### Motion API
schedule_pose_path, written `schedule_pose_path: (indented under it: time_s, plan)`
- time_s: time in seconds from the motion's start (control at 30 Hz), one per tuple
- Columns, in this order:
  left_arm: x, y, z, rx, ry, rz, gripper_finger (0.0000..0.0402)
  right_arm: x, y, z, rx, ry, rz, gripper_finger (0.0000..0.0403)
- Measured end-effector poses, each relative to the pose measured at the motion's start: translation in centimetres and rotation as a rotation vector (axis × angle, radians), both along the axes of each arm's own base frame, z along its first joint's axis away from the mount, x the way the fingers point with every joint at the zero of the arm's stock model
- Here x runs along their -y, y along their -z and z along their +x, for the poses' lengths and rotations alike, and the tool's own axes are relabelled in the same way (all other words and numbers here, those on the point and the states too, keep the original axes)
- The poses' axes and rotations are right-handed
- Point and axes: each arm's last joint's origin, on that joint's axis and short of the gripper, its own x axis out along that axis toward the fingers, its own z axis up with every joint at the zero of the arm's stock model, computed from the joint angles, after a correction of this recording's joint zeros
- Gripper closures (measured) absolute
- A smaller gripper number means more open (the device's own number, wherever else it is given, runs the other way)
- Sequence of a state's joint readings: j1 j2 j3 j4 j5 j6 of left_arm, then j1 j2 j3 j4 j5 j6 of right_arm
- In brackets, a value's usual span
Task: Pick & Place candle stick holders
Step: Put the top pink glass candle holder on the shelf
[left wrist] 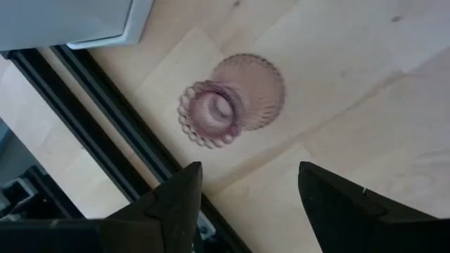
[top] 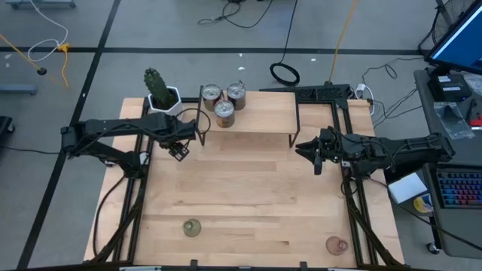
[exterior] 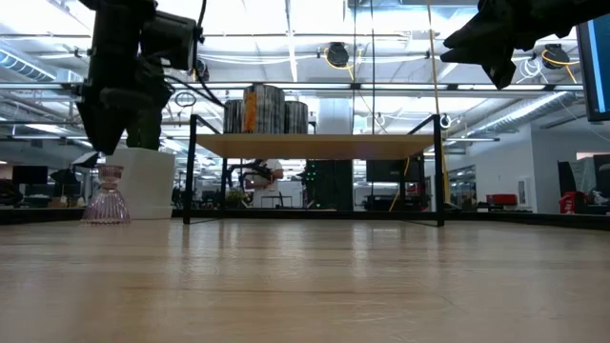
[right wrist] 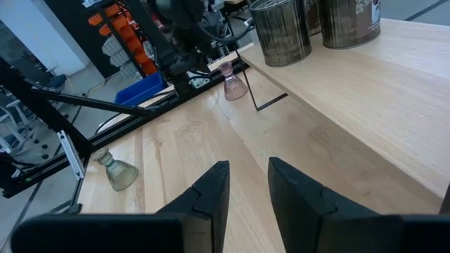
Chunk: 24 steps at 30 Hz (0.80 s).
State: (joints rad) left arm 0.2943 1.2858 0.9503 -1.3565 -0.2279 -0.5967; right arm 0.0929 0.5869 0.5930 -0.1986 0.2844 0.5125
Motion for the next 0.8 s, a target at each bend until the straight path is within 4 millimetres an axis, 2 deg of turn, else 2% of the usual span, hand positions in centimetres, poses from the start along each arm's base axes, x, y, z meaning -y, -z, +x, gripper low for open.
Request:
schedule_pose_path:
  time_s: [0.13,0.37,0.8]
  plan:
    - [-0.3,0.8,-0.1,0.005,0.006,-0.002,0.0171,0.0,0.0,0.0,0.000,0.000,0.000,0.0313]
    - [-0.6,0.9,0.7,0.078,0.048,0.025,0.0186,0.0,0.0,0.0,0.008,0.012,0.040,0.0313]
    - [-1.6,1.6,0.8,0.017,0.068,0.035,0.0195,0.0,0.0,0.0,0.010,0.015,0.049,0.0313]
